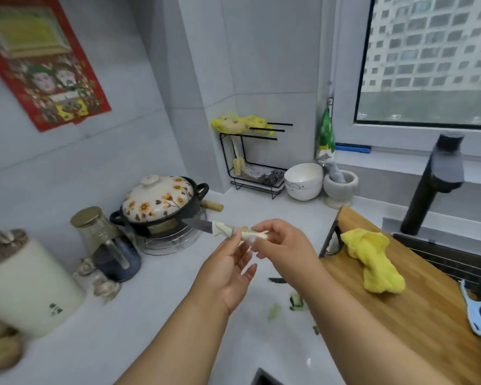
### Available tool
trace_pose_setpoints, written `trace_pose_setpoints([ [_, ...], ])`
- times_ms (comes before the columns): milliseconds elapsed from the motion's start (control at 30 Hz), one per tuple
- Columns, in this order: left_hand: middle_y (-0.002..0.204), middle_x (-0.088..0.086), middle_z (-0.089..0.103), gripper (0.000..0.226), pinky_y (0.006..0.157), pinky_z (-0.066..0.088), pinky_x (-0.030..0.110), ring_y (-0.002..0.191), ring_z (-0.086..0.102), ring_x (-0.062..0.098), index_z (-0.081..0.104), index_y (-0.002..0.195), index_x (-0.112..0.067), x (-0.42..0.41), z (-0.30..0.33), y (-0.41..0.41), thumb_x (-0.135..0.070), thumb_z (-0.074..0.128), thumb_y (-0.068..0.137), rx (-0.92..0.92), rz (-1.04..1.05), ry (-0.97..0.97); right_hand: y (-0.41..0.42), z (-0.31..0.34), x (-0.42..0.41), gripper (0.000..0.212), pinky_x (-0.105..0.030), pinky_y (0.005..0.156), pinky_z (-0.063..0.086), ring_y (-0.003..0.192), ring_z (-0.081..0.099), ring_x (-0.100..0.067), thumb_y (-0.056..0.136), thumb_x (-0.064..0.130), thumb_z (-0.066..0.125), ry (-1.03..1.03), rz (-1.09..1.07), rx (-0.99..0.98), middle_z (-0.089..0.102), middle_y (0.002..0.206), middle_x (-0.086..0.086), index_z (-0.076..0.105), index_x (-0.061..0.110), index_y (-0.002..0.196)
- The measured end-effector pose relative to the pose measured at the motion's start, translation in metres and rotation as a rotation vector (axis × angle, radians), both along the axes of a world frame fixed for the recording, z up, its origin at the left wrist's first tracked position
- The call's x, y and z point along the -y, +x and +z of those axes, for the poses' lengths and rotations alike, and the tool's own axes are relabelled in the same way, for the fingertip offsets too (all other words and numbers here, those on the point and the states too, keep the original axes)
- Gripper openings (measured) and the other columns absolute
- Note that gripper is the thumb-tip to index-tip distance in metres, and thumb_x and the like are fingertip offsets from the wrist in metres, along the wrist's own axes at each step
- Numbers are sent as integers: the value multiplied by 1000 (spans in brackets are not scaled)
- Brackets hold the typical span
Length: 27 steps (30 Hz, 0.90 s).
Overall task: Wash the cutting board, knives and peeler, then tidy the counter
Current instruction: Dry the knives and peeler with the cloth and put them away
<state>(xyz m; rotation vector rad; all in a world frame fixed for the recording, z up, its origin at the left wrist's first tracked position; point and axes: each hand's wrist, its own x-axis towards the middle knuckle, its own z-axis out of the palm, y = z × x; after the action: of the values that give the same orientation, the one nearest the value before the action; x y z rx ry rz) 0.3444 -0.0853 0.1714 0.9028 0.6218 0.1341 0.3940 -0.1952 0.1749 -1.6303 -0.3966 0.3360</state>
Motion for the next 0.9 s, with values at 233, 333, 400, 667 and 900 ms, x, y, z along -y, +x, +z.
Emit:
trace_pose_setpoints([
  [233,94,1,62,26,76,45,31,88,55,13,71,101,-21,-75,6,-44,-42,59,92,8,61,90,-39,5,-82,21,-34,77,55,79,68,-10,83,15,72,40,-26,127,72,81,9,66,35,85],
  [333,101,5,65,31,78,47,33,92,58,16,72,103,-19,-106,9,-69,-42,53,95,13,85,125,-56,10,-117,22,-29,78,55,81,68,-5,86,15,69,75,-24,175,71,82,10,65,36,88],
  [400,102,6,66,34,80,46,32,95,59,17,72,104,-16,-127,10,-88,-42,49,97,-2,118,151,-65,15,-142,20,-29,79,55,83,68,-7,87,16,68,116,-14,196,72,85,10,65,35,92],
  [667,94,-1,61,17,79,43,28,82,55,9,68,100,-13,-234,12,-157,-21,54,95,-100,466,492,-85,53,-250,24,-30,75,56,79,71,-14,89,12,64,218,84,237,72,82,7,63,36,90],
  [900,145,-5,43,41,114,29,36,134,38,15,52,136,-25,-320,12,-192,-32,53,95,-302,412,1038,-87,90,-348,17,-41,80,57,80,70,-18,95,13,55,133,195,394,69,88,-5,59,25,106],
])
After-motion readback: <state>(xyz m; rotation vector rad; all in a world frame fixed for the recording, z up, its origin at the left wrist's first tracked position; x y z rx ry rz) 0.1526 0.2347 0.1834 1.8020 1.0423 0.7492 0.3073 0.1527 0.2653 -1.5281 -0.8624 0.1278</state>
